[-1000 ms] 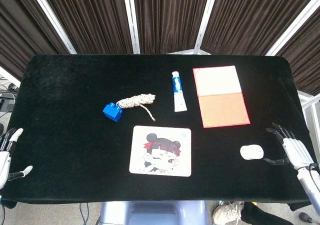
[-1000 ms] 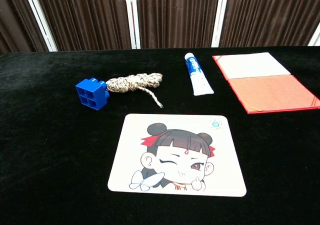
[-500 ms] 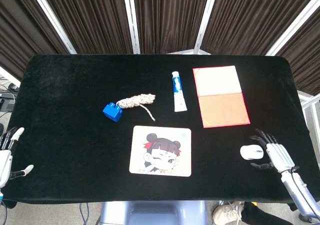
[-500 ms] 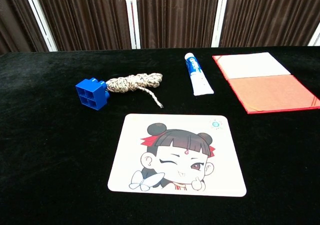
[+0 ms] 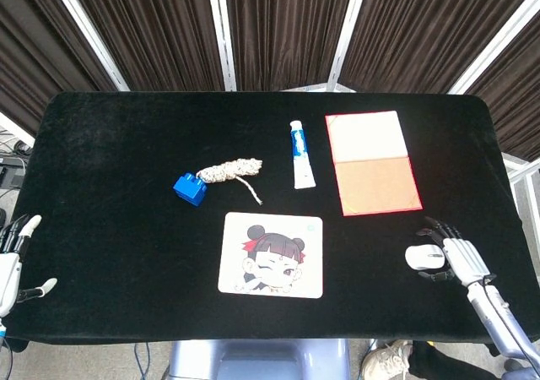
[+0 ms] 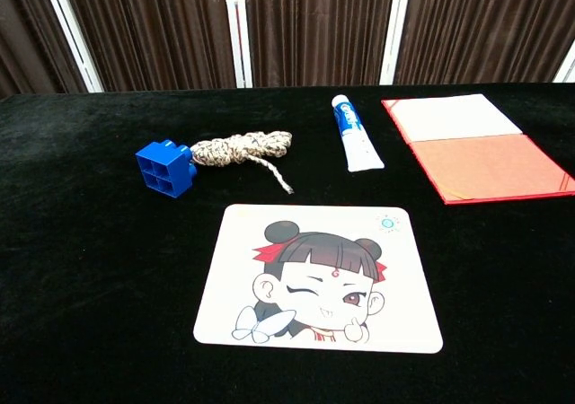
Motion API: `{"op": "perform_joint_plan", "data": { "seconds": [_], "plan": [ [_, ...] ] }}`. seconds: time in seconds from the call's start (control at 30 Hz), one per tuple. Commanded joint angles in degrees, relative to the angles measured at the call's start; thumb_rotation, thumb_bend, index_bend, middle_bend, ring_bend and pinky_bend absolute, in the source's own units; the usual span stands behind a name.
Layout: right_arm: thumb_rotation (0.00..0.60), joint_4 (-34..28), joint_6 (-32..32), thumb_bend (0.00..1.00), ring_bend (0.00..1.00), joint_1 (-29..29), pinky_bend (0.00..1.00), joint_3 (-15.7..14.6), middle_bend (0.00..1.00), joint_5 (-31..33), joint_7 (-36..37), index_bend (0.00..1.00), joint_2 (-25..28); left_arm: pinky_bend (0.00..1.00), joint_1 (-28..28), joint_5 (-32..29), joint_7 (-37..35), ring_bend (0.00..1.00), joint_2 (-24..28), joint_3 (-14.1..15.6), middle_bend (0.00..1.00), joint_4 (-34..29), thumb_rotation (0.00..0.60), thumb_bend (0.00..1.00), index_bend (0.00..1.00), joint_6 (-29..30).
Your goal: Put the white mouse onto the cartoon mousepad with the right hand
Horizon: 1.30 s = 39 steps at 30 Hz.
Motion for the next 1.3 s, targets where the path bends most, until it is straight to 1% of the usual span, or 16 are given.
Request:
{"op": "perform_joint_plan", "data": {
  "seconds": [0.03, 0.17, 0.43, 0.53, 0.6, 0.73, 0.77, 0.83, 0.9, 1.0, 1.2, 1.3],
  "plan": [
    [0.600, 0.03, -0.40, 0.14, 0.00, 0.49, 0.00, -0.18, 0.06, -0.17, 0.00, 0.26, -0.19, 0.00, 0.01, 0.00, -0.02, 0.00, 0.00, 0.01, 0.00, -0.01, 0.600, 0.11, 0.06, 0.03],
    [0.600, 0.28, -0.34, 0.16, 0.00, 0.76, 0.00, -0.75, 0.09, -0.65, -0.14, 0.29, -0.34, 0.00, 0.02, 0.01, -0.26, 0.00, 0.00, 0.01, 0.00, 0.04, 0.600, 0.11, 0.06, 0.04],
    [0.600, 1.26, -0.76, 0.17, 0.00, 1.04, 0.00, -1.09, 0.13, -0.39, -0.14, 0.33, -1.01, 0.00, -0.04, -0.07, -0.26, 0.00, 0.02, 0.01, 0.00, 0.01, 0.600, 0.11, 0.06, -0.04],
    [0.600, 1.55, -0.73, 0.19, 0.00, 1.16, 0.00, -1.13, 0.15, -0.38, -0.19, 0.38, -1.19, 0.00, -0.04, -0.09, -0.26, 0.00, 0.01, 0.01, 0.00, -0.01, 0.600, 0.11, 0.06, -0.03],
    [0.600, 1.73, -0.37, 0.22, 0.00, 1.25, 0.00, -1.04, 0.19, -0.40, -0.18, 0.43, -1.24, 0.00, -0.06, -0.11, -0.25, 0.00, 0.02, 0.00, 0.00, -0.03, 0.600, 0.11, 0.06, -0.04],
    [0.600, 2.37, 0.29, 0.24, 0.00, 1.26, 0.00, -1.06, 0.25, -0.50, -0.39, 0.49, -1.52, 0.00, -0.06, -0.14, -0.22, 0.00, 0.03, 0.01, 0.00, -0.04, 0.600, 0.11, 0.06, -0.04],
    [0.600, 2.54, 0.42, 0.24, 0.00, 1.26, 0.02, -1.07, 0.27, -0.51, -0.35, 0.50, -1.59, 0.00, -0.07, -0.14, -0.22, 0.00, 0.03, 0.01, 0.00, -0.05, 0.600, 0.11, 0.06, -0.04],
    [0.600, 2.86, 0.77, 0.24, 0.03, 1.30, 0.10, -1.09, 0.31, -0.59, -0.20, 0.52, -1.67, 0.00, -0.05, -0.12, -0.27, 0.00, 0.03, 0.03, 0.00, -0.06, 0.600, 0.11, 0.06, -0.02],
    [0.600, 3.29, 1.56, 0.24, 0.10, 1.30, 0.23, -0.98, 0.36, -0.70, -0.07, 0.54, -1.70, 0.00, -0.05, -0.10, -0.38, 0.00, 0.03, 0.03, 0.00, -0.03, 0.600, 0.11, 0.06, -0.01],
    [0.600, 3.93, 2.63, 0.24, 0.17, 1.06, 0.35, -1.23, 0.40, -1.07, 0.02, 0.56, -1.46, 0.00, -0.06, -0.10, -0.46, 0.00, 0.03, 0.02, 0.00, -0.02, 0.600, 0.11, 0.06, -0.01],
    [0.600, 4.52, 2.90, 0.24, 0.27, 1.78, 0.48, -0.65, 0.48, -0.76, 0.88, 0.60, -0.54, 0.00, -0.06, -0.02, -0.82, 0.00, 0.03, 0.02, 0.00, 0.08, 0.600, 0.11, 0.06, -0.01],
    [0.600, 4.48, 3.27, 0.24, 0.31, 2.45, 0.52, -0.14, 0.52, -0.68, 1.28, 0.62, 0.19, 0.00, -0.08, 0.03, -1.04, 0.00, 0.04, 0.03, 0.00, 0.15, 0.600, 0.11, 0.06, -0.04]
  ]
}}
